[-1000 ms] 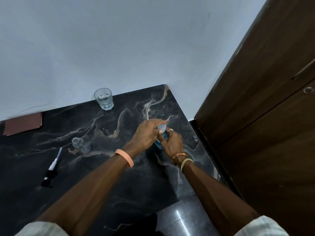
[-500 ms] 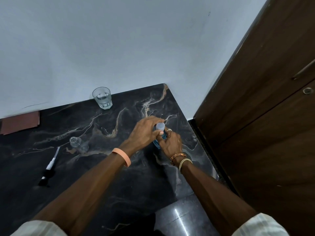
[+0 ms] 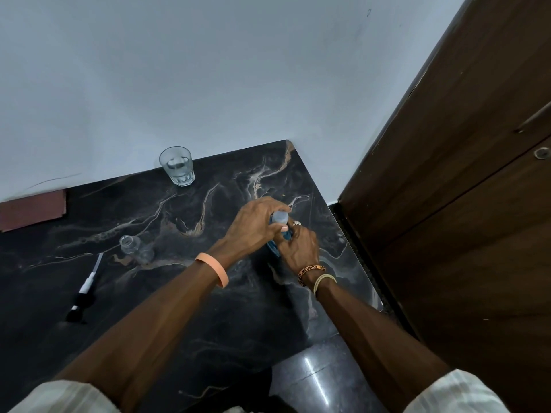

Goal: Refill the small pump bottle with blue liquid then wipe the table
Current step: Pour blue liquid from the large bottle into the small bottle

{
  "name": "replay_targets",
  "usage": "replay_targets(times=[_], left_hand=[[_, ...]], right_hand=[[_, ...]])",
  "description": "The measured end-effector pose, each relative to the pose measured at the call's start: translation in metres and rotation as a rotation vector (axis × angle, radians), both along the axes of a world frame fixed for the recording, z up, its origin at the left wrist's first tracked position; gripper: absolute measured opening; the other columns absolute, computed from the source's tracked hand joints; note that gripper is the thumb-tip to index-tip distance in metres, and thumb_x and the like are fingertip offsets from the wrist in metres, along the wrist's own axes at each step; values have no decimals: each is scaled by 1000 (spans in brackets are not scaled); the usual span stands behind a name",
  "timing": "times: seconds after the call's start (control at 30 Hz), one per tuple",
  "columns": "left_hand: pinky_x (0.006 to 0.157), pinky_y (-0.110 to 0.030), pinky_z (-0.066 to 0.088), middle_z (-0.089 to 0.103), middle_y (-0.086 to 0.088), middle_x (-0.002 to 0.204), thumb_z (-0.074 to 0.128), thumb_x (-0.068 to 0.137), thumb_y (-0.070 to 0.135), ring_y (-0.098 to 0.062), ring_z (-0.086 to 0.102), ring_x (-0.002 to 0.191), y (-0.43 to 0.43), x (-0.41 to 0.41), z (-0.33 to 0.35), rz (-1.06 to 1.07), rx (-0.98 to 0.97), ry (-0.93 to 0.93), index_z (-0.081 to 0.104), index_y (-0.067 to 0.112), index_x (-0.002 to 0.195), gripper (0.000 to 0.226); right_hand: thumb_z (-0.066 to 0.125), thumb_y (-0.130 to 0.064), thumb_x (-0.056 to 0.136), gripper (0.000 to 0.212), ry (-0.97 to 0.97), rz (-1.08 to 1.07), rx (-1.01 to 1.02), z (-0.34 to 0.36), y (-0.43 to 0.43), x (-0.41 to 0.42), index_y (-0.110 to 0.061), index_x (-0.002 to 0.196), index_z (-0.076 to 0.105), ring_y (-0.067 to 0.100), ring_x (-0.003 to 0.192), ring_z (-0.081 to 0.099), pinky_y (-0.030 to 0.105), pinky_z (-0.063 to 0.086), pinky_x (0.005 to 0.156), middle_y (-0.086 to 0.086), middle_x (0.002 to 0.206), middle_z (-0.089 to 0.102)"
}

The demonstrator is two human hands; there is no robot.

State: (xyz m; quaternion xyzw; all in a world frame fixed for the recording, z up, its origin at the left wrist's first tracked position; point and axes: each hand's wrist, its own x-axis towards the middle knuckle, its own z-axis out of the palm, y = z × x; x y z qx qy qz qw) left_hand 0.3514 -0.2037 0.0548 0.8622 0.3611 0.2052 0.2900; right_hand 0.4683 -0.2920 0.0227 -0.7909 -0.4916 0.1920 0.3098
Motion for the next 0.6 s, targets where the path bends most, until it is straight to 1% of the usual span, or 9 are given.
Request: replay_targets(times=[0.07,0.13,0.17,0.27,0.37,0.43,0.5,0.57,0.6], left_hand=[[97,-32,49,66,5,118,79,77,35,-9,58,105,2,0,0,-10,-12,2,67,26,118,44],[105,-30,41,60,3,132,76,80,40,-8,53,118,1,-2,-1,-75,-26,10,62,25,129,53],[106,-30,40,60,1,134,72,84,39,-7,51,119,1,-3,-1,-93,-26,4,61,23,131,51],[101,-32,48,68,1,123,69,87,32,-5,57,110,2,-4,-4,-43,-13,-24,67,22,124,38],[101,-27,43,64,6,125,77,80,37,-6,55,113,1,-3,-4,-27,-13,0,64,26,124,47],[104,-24,35,60,4,133,74,84,31,-8,52,121,1,-5,-4,-76,-20,10,60,24,131,49],[102,-24,40,64,0,130,71,89,30,-11,57,118,2,-7,-5,-87,-19,-12,63,21,130,42],[100,-28,46,68,1,122,76,85,33,-10,59,111,3,-7,-2,-34,-19,-30,67,21,123,41],[102,-30,45,67,2,123,78,82,33,-10,58,112,3,-7,-1,-18,-18,-22,66,22,123,44]], right_hand=[[57,-39,89,31,6,8,26,0,0,0,-15,105,67,31,80,66,44,53,73,10,89,72],[52,-39,87,33,-2,19,83,1,-1,0,-15,105,68,34,79,66,43,53,70,11,87,72],[51,-41,88,33,-10,17,85,0,-1,0,-17,103,68,33,75,65,42,52,68,10,83,71],[54,-51,92,33,-22,3,43,-2,0,-2,-20,94,66,24,62,60,36,49,60,2,69,65],[56,-41,89,26,-7,4,77,-2,0,-1,-21,102,67,25,71,64,36,51,64,1,80,69],[55,-41,92,26,-17,16,85,-2,0,-1,-21,104,67,27,74,65,36,51,65,3,83,70],[56,-48,93,31,-36,3,67,-3,0,-1,-20,98,67,24,67,62,34,48,60,1,74,66],[57,-49,92,32,-39,2,52,-3,1,-1,-20,101,67,26,70,64,37,51,62,4,77,69],[57,-48,92,32,-35,7,56,-4,1,-1,-20,105,67,27,74,65,39,53,65,6,82,70]])
